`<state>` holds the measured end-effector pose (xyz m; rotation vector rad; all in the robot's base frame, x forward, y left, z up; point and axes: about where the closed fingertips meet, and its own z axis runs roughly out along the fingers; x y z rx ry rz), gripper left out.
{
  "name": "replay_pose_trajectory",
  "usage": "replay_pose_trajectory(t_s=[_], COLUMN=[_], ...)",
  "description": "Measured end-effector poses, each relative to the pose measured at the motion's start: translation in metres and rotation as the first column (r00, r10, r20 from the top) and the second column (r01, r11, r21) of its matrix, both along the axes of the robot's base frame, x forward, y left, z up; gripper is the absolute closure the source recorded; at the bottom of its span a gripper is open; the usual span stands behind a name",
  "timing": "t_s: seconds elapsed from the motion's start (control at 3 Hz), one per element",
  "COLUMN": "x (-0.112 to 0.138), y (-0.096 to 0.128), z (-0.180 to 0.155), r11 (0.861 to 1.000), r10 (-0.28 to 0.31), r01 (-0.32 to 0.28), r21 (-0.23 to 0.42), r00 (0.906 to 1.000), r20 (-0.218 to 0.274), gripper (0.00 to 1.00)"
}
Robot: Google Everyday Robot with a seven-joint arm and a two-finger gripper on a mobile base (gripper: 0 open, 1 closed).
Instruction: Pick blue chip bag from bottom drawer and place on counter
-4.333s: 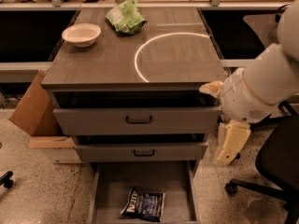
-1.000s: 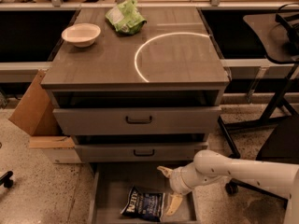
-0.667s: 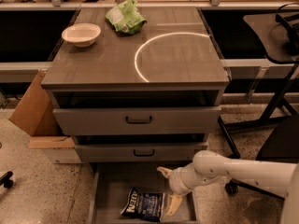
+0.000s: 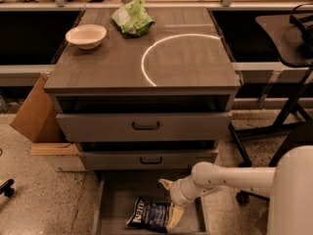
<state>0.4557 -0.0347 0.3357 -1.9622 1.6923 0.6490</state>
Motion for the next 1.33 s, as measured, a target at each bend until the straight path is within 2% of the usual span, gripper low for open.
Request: replay_pose_trajectory(t_s=[0.67,1.33], x=[0.004,0.022], y=[0.028,0.037], z=[-0.077,-0.163], r11=[1.000,0.999], r10=[-0.009,-0.026], r01=[0.010,0.027], r21=[0.029,0.040], r00=[0.9999,0.9996], r20=[-0.012,-0.014], gripper=[0.00,0.00])
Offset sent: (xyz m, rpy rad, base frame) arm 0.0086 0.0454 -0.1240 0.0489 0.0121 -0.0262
